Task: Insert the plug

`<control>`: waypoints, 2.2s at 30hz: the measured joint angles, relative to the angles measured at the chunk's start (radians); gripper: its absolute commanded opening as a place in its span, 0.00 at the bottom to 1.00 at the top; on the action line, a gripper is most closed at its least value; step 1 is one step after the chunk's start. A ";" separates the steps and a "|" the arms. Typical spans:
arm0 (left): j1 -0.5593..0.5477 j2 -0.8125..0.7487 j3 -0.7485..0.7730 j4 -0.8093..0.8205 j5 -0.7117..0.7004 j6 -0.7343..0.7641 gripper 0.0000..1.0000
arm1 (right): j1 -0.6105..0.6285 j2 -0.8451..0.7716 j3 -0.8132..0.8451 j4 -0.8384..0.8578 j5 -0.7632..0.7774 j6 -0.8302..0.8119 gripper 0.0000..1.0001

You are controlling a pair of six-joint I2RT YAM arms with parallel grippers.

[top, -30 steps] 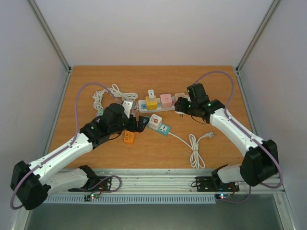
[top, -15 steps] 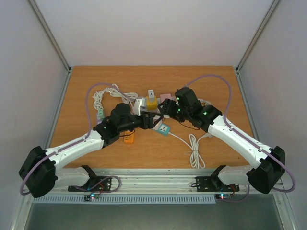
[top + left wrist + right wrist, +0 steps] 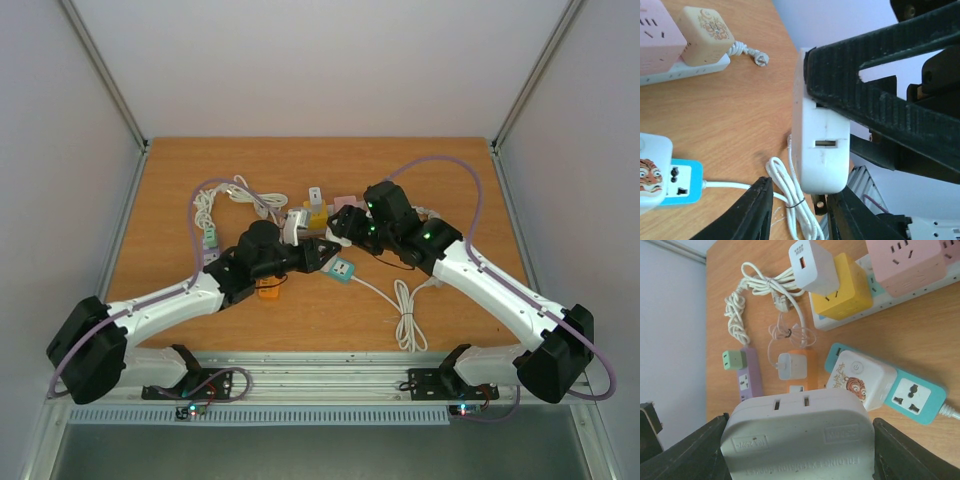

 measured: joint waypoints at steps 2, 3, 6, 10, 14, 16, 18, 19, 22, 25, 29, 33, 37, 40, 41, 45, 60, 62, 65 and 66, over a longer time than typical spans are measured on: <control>0.000 0.010 0.003 0.000 0.007 0.005 0.25 | 0.000 0.000 0.004 -0.005 0.000 0.000 0.66; 0.000 0.013 0.006 0.000 0.014 0.010 0.23 | 0.000 0.000 0.007 -0.010 0.000 0.000 0.65; -0.001 0.015 0.011 -0.001 0.028 0.035 0.20 | 0.000 0.000 0.019 -0.017 0.000 -0.001 0.65; -0.001 0.014 0.011 -0.006 0.037 0.074 0.27 | 0.000 0.000 0.038 -0.032 -0.001 -0.003 0.66; -0.001 0.012 0.011 -0.018 0.046 0.107 0.48 | 0.000 0.000 0.051 -0.045 -0.006 -0.010 0.65; -0.001 0.009 0.011 -0.025 0.048 0.119 0.53 | 0.000 0.000 0.053 -0.048 -0.008 -0.014 0.66; -0.001 0.002 0.011 -0.029 0.049 0.127 0.53 | 0.000 0.000 0.053 -0.053 -0.009 -0.021 0.66; -0.001 -0.003 0.011 -0.029 0.048 0.130 0.53 | 0.000 0.000 0.054 -0.054 -0.010 -0.024 0.65; -0.001 -0.021 0.012 -0.029 0.045 0.139 0.53 | 0.000 0.000 0.058 -0.053 -0.018 -0.030 0.66; -0.001 -0.036 0.012 -0.021 0.040 0.142 0.50 | 0.000 0.000 0.062 -0.052 -0.027 -0.034 0.65; -0.001 -0.052 0.012 -0.009 0.016 0.142 0.42 | 0.000 0.000 0.062 -0.051 -0.043 -0.052 0.65; -0.001 -0.070 0.012 0.000 -0.014 0.137 0.35 | 0.000 0.000 0.074 -0.052 -0.065 -0.089 0.65; 0.004 -0.077 0.012 0.013 -0.028 0.130 0.24 | 0.000 0.000 0.085 -0.049 -0.086 -0.118 0.65; 0.011 -0.076 0.013 0.019 -0.023 0.124 0.16 | 0.000 0.001 0.086 -0.048 -0.095 -0.137 0.65; 0.014 -0.076 0.013 0.019 -0.023 0.130 0.14 | -0.001 0.001 0.088 -0.049 -0.094 -0.139 0.65; 0.024 -0.074 0.013 0.020 -0.018 0.135 0.07 | -0.002 0.006 0.093 -0.049 -0.095 -0.149 0.66; 0.113 -0.091 0.060 -0.063 0.105 0.205 0.00 | -0.234 0.071 0.346 -0.090 -0.426 -0.619 0.99; 0.119 -0.092 0.100 -0.102 0.142 0.261 0.01 | -0.271 0.093 0.410 -0.104 -0.509 -0.752 0.98; 0.129 -0.093 0.122 -0.122 0.172 0.325 0.01 | -0.278 0.100 0.435 -0.161 -0.632 -0.985 0.98; 0.130 -0.094 0.123 -0.124 0.185 0.352 0.00 | -0.278 0.101 0.435 -0.193 -0.670 -1.061 0.97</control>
